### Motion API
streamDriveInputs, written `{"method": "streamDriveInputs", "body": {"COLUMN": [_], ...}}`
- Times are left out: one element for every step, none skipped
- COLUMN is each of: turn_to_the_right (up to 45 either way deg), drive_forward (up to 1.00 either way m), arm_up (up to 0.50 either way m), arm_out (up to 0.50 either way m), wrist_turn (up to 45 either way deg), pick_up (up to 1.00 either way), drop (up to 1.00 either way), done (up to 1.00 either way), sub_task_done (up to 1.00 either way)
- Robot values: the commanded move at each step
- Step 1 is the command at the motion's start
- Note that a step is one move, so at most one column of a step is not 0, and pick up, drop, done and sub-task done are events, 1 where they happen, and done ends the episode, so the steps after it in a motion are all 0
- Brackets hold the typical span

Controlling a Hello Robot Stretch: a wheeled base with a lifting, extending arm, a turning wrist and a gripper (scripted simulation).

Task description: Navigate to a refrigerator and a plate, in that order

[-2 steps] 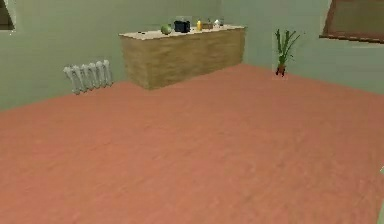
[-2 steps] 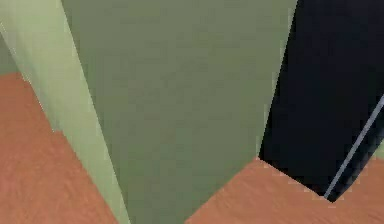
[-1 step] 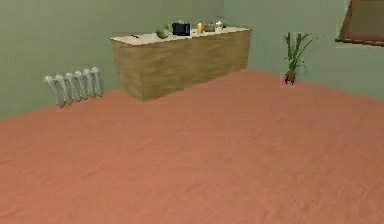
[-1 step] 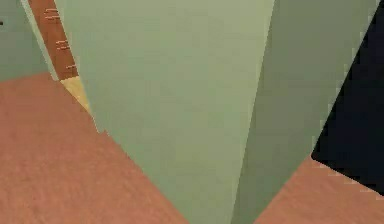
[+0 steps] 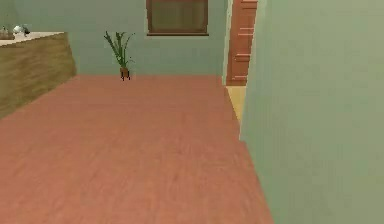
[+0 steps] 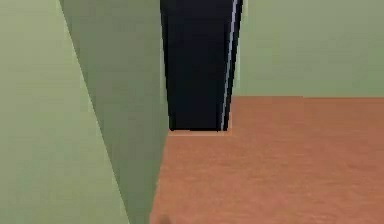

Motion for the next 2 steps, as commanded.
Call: {"method": "streamDriveInputs", "body": {"turn_to_the_right": [0.0,0.0], "drive_forward": [1.00,1.00], "arm_up": [0.00,0.00], "arm_out": [0.00,0.00], "wrist_turn": [0.0,0.0], "pick_up": [0.00,0.00], "drop": [0.00,0.00], "done": [0.00,0.00], "sub_task_done": [0.00,0.00]}}
